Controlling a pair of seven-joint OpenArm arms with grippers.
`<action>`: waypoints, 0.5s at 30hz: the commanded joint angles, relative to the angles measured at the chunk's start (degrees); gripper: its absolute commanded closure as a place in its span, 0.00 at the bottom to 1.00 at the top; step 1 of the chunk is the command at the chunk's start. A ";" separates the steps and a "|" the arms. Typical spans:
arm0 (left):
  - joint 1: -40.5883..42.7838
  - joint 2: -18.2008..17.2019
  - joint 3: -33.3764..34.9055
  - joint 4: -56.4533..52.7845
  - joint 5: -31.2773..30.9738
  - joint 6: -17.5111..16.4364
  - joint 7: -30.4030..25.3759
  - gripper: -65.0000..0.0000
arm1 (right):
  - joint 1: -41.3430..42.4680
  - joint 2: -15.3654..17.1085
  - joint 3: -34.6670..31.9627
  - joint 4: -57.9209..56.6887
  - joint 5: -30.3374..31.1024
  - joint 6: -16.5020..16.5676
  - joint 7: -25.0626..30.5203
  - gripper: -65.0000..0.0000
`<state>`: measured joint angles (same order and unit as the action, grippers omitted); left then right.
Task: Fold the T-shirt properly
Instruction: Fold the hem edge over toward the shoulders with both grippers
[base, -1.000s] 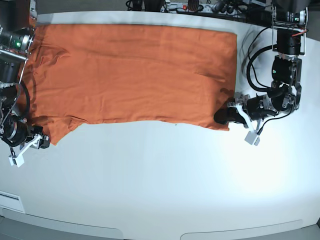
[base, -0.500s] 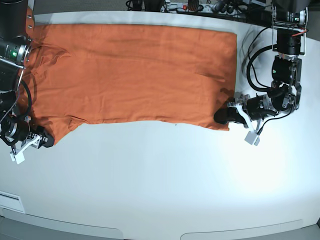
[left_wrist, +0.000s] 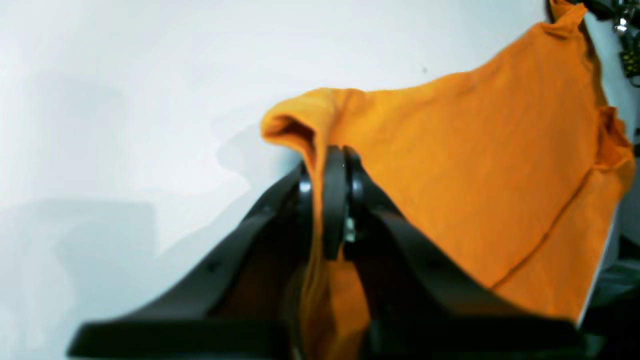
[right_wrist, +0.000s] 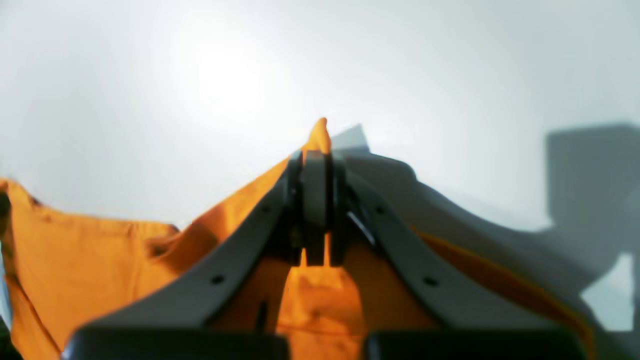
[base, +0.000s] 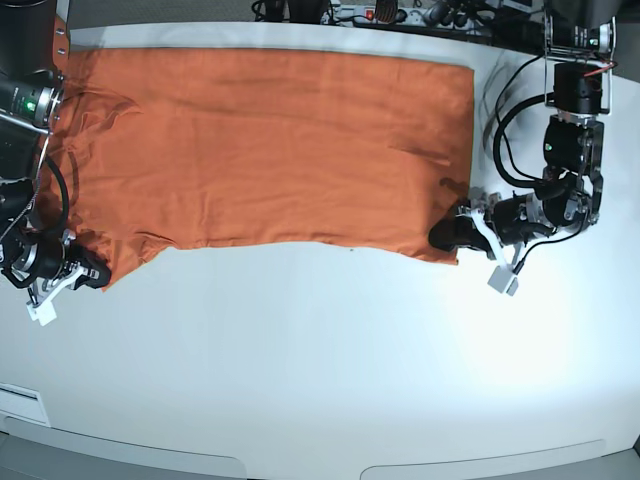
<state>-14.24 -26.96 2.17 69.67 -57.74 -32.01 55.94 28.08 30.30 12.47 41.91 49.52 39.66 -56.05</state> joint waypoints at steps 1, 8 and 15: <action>-2.29 -0.92 -0.44 0.72 0.63 -0.17 -1.20 1.00 | 2.10 1.16 0.17 0.74 1.05 0.34 1.49 1.00; -8.68 -0.79 -0.42 0.70 5.92 -0.20 -3.41 1.00 | 3.23 1.25 0.15 4.04 -0.42 0.34 2.23 1.00; -11.74 -0.70 -0.37 0.72 4.46 -5.46 -2.99 1.00 | 2.51 2.32 -0.11 10.40 0.24 0.34 1.60 1.00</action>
<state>-24.29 -26.83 2.22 69.58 -51.68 -36.88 53.95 28.91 31.14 12.08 51.27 48.45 39.68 -55.51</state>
